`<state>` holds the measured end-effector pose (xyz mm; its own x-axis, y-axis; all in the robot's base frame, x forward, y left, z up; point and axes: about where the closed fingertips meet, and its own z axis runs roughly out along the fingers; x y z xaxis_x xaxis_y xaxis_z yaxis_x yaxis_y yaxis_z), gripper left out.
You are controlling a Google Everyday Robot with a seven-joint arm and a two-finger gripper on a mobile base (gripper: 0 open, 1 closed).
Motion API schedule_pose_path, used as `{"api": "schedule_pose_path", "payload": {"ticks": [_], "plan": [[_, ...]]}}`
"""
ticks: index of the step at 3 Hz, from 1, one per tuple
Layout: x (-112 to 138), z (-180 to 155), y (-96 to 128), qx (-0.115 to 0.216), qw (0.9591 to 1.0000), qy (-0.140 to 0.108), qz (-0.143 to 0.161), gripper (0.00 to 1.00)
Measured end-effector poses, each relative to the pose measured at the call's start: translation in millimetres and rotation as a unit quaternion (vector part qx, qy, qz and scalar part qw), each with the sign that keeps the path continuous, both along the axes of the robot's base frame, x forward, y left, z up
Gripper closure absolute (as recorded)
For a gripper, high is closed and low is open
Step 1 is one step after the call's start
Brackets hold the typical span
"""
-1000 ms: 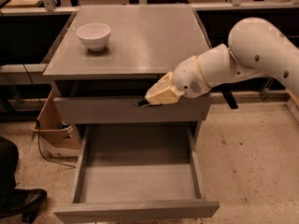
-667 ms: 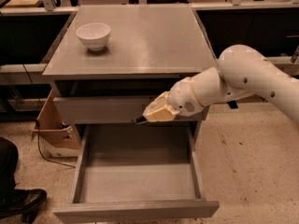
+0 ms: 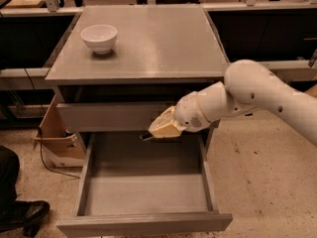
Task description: Place rxbar chocolate into middle drawer
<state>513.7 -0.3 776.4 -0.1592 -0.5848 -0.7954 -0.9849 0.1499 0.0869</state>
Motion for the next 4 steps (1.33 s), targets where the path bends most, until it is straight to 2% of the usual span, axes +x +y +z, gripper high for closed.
{"api": "schedule_pose_path", "payload": {"ticks": [1, 2, 4], "plan": [[1, -53, 10, 0.004, 1.0, 0.004, 0.006, 1.0], [9, -117, 15, 0.0, 1.0, -0.002, 0.009, 1.0], [31, -238, 18, -0.034, 0.9994, 0.001, -0.005, 1.0]]}}
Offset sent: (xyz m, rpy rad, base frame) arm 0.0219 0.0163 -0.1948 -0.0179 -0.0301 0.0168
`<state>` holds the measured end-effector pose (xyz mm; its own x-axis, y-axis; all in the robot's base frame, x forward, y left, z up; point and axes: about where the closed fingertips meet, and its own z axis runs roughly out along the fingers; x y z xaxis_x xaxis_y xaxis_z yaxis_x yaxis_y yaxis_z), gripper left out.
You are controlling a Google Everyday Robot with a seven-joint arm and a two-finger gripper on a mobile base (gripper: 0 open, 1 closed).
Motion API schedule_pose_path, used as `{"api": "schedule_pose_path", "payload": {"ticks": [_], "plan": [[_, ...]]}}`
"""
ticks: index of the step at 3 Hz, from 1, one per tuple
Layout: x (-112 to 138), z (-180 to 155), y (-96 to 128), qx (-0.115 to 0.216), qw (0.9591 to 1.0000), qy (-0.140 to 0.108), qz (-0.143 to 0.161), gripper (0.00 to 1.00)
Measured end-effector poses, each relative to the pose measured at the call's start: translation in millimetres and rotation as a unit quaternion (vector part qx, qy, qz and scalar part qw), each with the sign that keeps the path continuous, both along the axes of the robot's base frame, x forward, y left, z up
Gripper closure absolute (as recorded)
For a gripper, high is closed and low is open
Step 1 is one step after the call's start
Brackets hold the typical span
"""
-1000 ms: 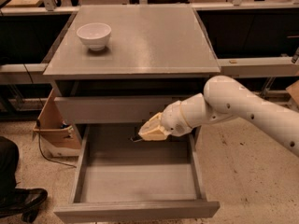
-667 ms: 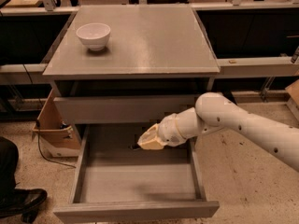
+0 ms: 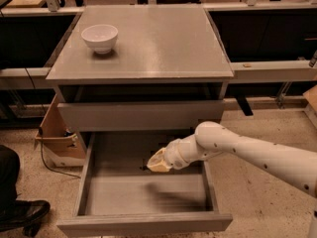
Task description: Place rxbar chocolate into middle drawer
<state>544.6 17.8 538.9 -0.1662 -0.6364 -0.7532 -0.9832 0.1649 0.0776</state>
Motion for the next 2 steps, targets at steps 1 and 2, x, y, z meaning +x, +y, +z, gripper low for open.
{"api": "schedule_pose_path", "payload": {"ticks": [1, 2], "plan": [[7, -71, 3, -0.029, 0.9991, 0.016, -0.027, 1.0], [10, -108, 4, -0.043, 0.9976, 0.025, -0.048, 1.0]]}}
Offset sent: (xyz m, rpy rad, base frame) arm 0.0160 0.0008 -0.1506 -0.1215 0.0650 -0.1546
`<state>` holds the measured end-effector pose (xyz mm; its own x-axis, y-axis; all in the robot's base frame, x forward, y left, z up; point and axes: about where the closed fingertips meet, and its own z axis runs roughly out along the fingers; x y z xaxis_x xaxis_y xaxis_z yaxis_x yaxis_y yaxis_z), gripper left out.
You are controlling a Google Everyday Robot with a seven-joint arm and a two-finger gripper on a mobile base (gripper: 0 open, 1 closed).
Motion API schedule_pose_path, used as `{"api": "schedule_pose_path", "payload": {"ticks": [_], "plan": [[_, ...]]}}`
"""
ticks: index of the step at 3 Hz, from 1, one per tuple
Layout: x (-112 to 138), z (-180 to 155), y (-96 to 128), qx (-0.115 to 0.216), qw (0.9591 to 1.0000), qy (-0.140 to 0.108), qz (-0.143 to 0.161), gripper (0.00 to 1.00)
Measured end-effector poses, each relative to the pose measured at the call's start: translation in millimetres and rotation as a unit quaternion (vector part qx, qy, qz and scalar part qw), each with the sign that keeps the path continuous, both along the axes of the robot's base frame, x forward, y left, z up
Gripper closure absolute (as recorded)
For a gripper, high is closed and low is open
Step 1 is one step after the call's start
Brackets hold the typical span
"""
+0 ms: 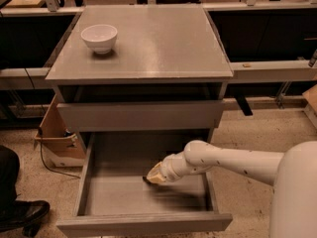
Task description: Place rxbar chocolate into middle drawer
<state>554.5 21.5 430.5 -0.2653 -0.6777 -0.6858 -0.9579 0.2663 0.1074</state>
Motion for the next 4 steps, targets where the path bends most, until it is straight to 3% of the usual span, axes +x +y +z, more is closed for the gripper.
{"api": "schedule_pose_path", "payload": {"ticks": [1, 2, 4], "plan": [[-1, -35, 1, -0.012, 0.9995, 0.017, -0.023, 0.81], [-2, -49, 2, -0.014, 0.999, 0.026, -0.034, 0.58], [-2, -33, 7, 0.001, 0.9996, 0.013, -0.024, 0.11]]}}
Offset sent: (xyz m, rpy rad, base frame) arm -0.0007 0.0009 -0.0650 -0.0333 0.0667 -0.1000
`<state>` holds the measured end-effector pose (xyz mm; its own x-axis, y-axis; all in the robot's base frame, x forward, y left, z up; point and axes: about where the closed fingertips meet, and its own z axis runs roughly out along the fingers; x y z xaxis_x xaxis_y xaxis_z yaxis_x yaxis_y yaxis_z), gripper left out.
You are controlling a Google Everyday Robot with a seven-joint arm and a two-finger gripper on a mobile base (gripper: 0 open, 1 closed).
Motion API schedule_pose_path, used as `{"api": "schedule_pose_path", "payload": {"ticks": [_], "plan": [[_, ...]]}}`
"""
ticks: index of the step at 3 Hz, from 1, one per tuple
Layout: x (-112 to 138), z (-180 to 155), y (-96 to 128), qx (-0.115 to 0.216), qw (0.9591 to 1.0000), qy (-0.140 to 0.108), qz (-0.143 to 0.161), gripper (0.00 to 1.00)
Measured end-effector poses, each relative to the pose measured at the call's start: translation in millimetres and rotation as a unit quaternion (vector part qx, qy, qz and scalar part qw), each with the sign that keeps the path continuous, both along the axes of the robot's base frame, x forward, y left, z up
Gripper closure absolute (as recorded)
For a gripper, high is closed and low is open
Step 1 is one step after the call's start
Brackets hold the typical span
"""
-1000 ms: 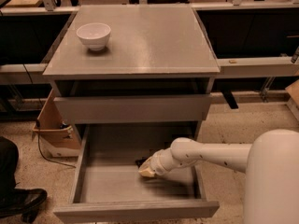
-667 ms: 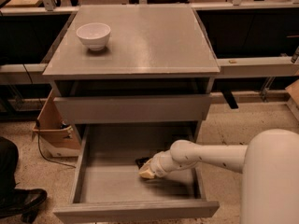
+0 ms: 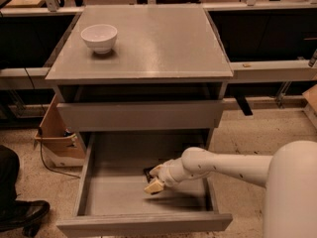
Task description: Place rxbar chocolate into middle drawer
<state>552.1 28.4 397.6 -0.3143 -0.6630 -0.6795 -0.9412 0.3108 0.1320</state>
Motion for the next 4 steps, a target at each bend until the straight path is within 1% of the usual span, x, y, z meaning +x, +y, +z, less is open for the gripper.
{"api": "schedule_pose_path", "payload": {"ticks": [1, 2, 3, 4], "plan": [[-1, 31, 1, 0.019, 0.9994, -0.024, 0.015, 0.0], [-2, 68, -16, 0.041, 0.9981, -0.039, 0.025, 0.0], [-24, 107, -55, 0.064, 0.9964, -0.032, 0.045, 0.0], [-38, 111, -63, 0.07, 0.9957, -0.019, 0.058, 0.0]]}}
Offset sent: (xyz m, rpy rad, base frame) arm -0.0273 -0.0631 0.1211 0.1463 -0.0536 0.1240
